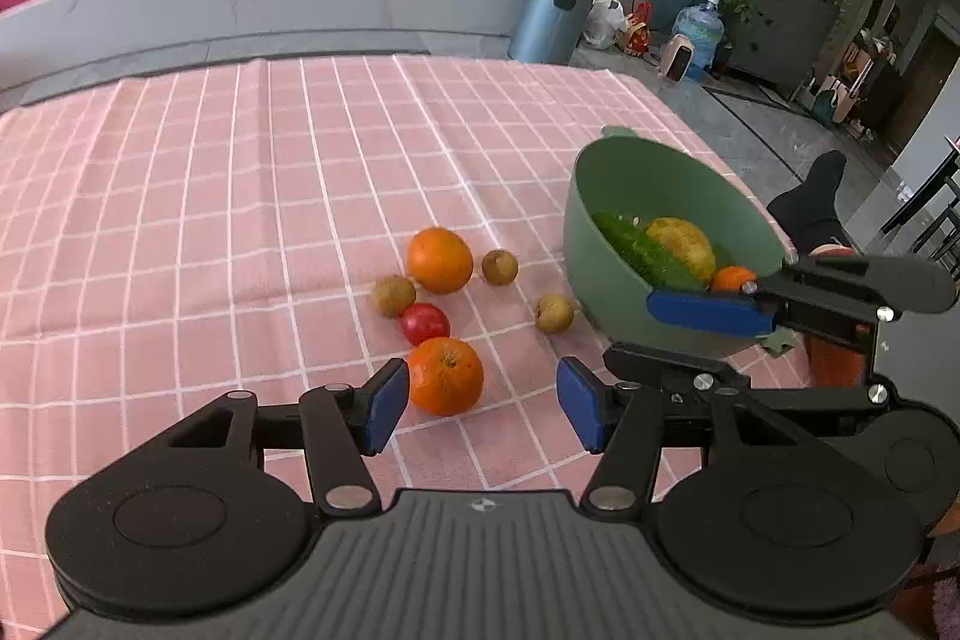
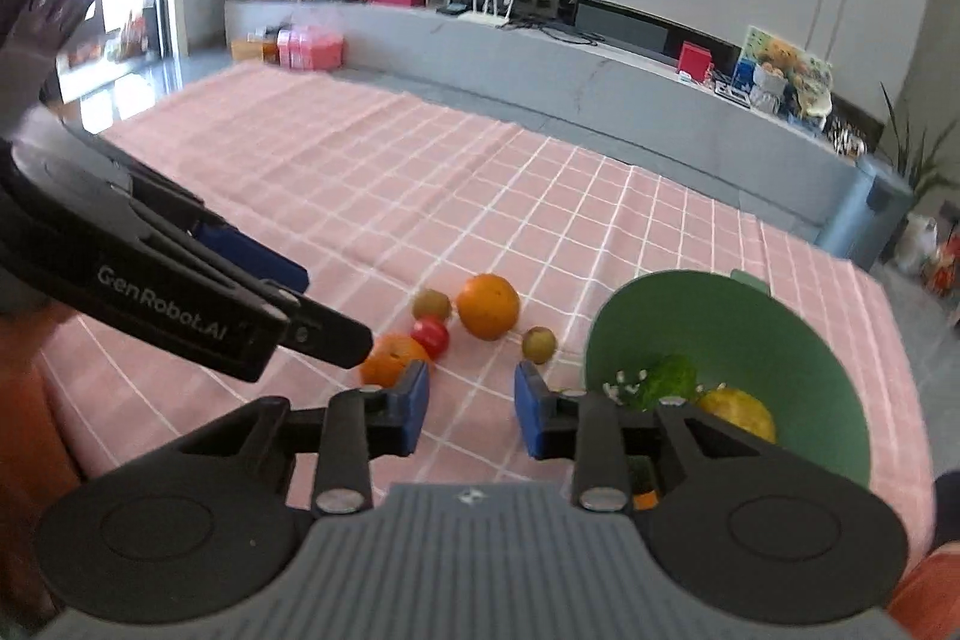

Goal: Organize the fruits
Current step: 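Grasp an orange with the left tool while the right tool grasps a small brown fruit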

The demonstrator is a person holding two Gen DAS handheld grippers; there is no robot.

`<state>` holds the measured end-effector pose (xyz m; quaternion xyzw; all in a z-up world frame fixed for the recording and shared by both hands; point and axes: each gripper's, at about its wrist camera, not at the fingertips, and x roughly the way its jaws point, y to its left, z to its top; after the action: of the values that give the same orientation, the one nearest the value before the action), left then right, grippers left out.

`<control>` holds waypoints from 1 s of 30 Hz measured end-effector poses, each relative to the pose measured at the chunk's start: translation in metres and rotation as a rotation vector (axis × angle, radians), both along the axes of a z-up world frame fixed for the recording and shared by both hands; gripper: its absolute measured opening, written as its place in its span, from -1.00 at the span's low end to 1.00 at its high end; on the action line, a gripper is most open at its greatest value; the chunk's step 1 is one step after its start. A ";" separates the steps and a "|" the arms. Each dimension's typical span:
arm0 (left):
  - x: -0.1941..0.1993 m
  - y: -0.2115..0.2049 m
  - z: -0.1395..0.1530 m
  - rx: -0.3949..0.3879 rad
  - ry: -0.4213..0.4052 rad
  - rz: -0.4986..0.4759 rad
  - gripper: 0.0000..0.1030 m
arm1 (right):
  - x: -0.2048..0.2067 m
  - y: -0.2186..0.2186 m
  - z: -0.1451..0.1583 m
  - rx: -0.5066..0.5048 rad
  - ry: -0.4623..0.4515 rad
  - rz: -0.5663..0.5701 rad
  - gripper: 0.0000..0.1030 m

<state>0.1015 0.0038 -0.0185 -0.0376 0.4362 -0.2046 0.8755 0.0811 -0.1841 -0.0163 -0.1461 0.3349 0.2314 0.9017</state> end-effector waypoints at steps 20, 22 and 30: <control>0.033 -0.017 -0.046 0.075 0.085 -0.020 0.12 | 0.030 0.022 -0.036 -0.307 -0.031 0.303 -0.47; 0.033 -0.018 -0.048 0.098 0.082 -0.023 -0.10 | 0.029 0.026 -0.039 -0.325 -0.032 0.333 -0.48; 0.025 0.000 -0.044 0.089 0.065 0.004 -0.14 | 0.034 0.039 -0.050 -0.325 -0.023 0.336 -0.48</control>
<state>0.1269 0.0037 -0.0629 -0.0061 0.4729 -0.1820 0.8621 0.1153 -0.1449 -0.0663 -0.3457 0.3283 0.3196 0.8189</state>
